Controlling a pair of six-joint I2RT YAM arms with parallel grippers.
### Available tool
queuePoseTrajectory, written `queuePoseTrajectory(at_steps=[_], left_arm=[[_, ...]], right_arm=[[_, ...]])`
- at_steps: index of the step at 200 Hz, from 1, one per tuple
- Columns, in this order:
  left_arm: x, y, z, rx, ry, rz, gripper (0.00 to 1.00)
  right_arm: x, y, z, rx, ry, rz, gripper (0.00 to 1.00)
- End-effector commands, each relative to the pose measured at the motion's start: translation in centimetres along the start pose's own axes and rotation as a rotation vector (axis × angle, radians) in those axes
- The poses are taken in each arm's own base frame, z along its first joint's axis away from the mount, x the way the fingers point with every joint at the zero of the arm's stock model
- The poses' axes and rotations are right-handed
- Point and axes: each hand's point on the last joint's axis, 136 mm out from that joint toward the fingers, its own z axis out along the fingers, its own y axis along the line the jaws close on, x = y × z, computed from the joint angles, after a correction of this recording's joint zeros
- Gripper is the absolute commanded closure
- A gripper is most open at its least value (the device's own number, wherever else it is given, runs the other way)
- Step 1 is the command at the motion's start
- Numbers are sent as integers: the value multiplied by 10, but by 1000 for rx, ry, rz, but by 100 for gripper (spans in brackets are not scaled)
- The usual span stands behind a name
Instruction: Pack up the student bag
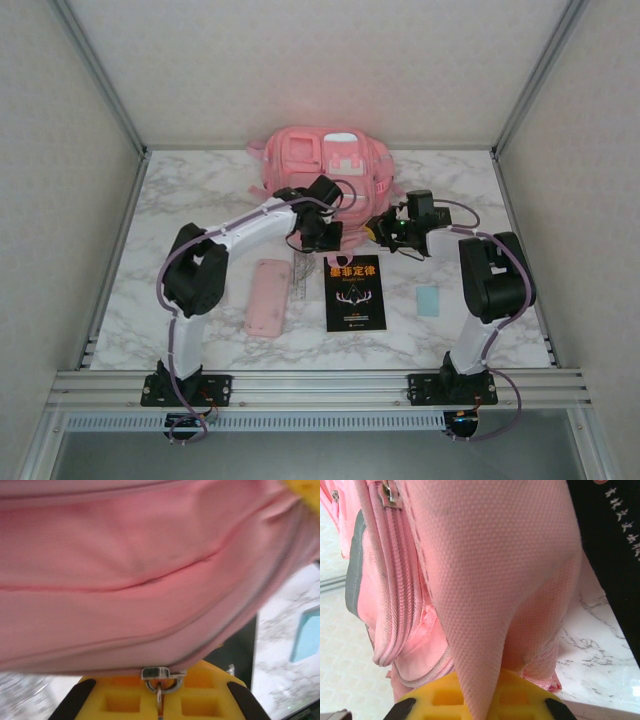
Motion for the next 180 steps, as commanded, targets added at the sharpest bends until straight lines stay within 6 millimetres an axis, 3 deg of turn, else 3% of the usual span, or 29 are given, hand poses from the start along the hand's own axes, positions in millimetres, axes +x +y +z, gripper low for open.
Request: queuePoseTrajectory(at_steps=[1, 37, 66, 94, 112, 131, 180], left_arm=[[32, 58, -33, -174, 113, -14, 100], [31, 107, -53, -297, 134, 4, 100], [16, 151, -62, -345, 129, 52, 100], [-4, 175, -74, -419, 69, 222, 100], [-17, 178, -76, -397, 26, 354, 100], [-36, 185, -73, -360, -21, 433, 100], [-106, 245, -71, -366, -141, 406, 100]], right_arm=[[-25, 22, -15, -18, -110, -117, 100], [-26, 26, -19, 14, -111, -188, 100], [-27, 32, -27, 40, -113, -278, 100], [-30, 40, -37, 62, -94, -383, 100], [-33, 47, -40, 53, -71, -442, 100], [-35, 52, -39, 35, -39, -468, 100], [-33, 58, -36, 21, 6, -511, 100]])
